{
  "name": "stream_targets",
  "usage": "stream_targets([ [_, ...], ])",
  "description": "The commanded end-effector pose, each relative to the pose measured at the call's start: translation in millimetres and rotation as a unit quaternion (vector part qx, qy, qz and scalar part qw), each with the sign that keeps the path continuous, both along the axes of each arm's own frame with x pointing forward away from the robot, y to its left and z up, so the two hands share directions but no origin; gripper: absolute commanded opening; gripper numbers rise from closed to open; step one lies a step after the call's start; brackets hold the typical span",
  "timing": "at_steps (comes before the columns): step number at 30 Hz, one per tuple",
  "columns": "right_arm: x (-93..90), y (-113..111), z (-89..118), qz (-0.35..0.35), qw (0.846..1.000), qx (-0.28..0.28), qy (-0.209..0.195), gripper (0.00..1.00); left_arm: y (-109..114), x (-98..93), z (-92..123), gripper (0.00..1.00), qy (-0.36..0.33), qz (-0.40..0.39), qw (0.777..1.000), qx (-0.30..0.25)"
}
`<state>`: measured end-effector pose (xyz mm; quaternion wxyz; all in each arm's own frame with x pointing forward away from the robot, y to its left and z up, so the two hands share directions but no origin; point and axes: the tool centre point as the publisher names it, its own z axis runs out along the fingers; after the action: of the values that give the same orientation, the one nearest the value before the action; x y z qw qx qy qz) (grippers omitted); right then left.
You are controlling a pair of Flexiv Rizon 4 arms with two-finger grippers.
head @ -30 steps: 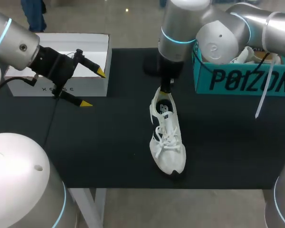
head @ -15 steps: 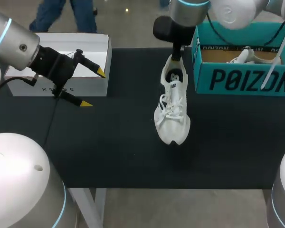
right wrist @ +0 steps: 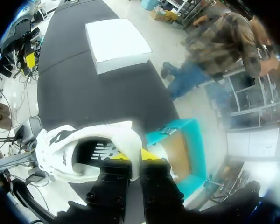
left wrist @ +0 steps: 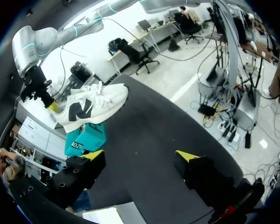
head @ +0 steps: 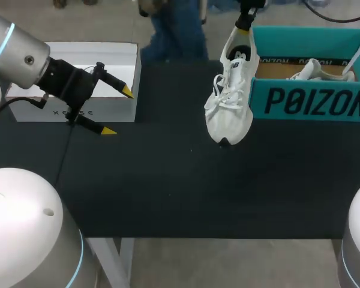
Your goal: Take the shoe out of the shoebox, open the shoe tongue, remove and reinsert the insole, then place the shoe into the shoebox
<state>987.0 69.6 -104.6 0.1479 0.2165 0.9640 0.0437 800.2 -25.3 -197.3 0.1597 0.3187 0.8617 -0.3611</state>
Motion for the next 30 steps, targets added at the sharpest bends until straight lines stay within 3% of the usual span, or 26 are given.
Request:
stream_targets([
  [1,-1.6,-0.6,2.1,-0.001,1.000,0.001,-0.001,0.00,0.0,-0.6,0.5,1.00,0.000,0.000,1.000,0.002],
  [22,-1.6,-0.6,2.1,-0.001,1.000,0.001,-0.001,0.00,0.0,-0.6,0.5,1.00,0.000,0.000,1.000,0.002],
  [30,39.6,-60.2,18.3,-0.110,0.994,0.025,0.003,0.00,0.0,-0.6,0.5,1.00,0.000,0.000,1.000,0.002],
])
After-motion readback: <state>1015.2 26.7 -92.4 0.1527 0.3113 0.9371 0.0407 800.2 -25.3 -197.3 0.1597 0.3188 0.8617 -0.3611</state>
